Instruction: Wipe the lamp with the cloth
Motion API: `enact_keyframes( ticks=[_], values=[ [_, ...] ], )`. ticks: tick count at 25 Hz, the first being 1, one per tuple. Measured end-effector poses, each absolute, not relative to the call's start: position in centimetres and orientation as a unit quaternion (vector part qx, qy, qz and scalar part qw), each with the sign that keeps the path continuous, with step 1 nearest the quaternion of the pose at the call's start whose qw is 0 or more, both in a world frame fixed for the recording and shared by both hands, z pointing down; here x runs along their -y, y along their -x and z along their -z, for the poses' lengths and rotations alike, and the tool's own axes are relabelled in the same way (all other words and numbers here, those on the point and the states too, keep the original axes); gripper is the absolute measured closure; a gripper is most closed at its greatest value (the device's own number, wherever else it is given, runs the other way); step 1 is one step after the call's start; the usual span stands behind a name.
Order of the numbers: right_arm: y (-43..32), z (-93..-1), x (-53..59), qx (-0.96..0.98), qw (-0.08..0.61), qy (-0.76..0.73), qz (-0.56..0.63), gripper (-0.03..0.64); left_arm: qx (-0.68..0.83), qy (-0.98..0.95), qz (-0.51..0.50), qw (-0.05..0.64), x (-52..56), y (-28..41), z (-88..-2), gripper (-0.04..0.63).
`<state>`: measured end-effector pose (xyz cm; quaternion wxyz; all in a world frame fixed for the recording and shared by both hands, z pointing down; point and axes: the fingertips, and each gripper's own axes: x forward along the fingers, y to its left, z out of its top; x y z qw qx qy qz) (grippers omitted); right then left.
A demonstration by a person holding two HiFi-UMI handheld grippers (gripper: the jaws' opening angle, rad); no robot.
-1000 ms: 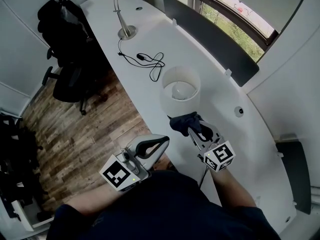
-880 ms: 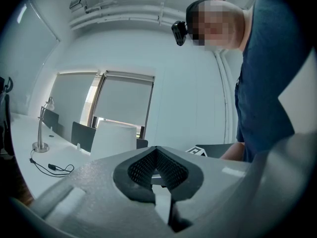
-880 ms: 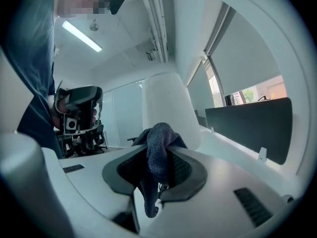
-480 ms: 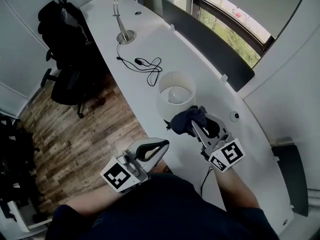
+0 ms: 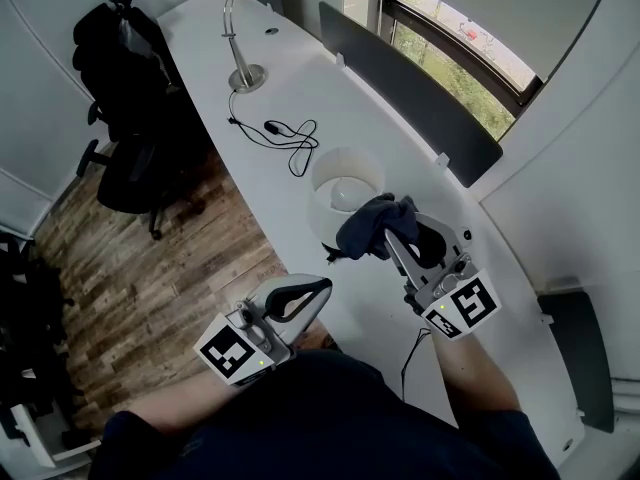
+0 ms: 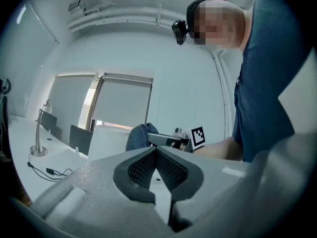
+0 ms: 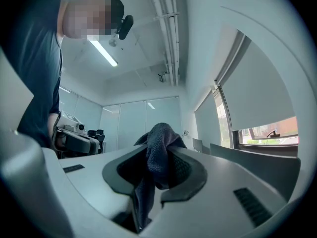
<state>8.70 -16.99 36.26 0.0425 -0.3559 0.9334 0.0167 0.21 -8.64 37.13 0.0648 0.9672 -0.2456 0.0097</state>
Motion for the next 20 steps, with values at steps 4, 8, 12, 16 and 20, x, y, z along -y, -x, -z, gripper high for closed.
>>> enact_keyframes(
  ticks=[4, 8, 12, 16, 20],
  values=[
    [-9.6, -39.1, 17.5, -0.93, 0.042, 0.365, 0.004, 0.523, 0.249, -0.967, -0.012, 0.056, 9.3, -0.2, -36.6, 0.594],
    [-10.4, -42.0, 18.0, -0.926, 0.033, 0.374, 0.029, 0.523, 0.25, -0.966, -0.015, 0.054, 9.6, -0.7, -36.5, 0.594],
    [-11.1, -44.5, 18.2, -0.923, 0.02, 0.381, 0.045, 0.523, 0.245, -0.968, -0.019, 0.051, 9.5, -1.5, -36.4, 0.594],
    [-11.8, -47.2, 18.6, -0.918, 0.0, 0.392, 0.066, 0.523, 0.244, -0.968, -0.026, 0.057, 9.5, -1.9, -36.9, 0.594],
    [-12.5, -49.8, 19.0, -0.913, -0.018, 0.4, 0.083, 0.523, 0.245, -0.967, -0.03, 0.063, 9.7, -2.2, -37.5, 0.594]
  ],
)
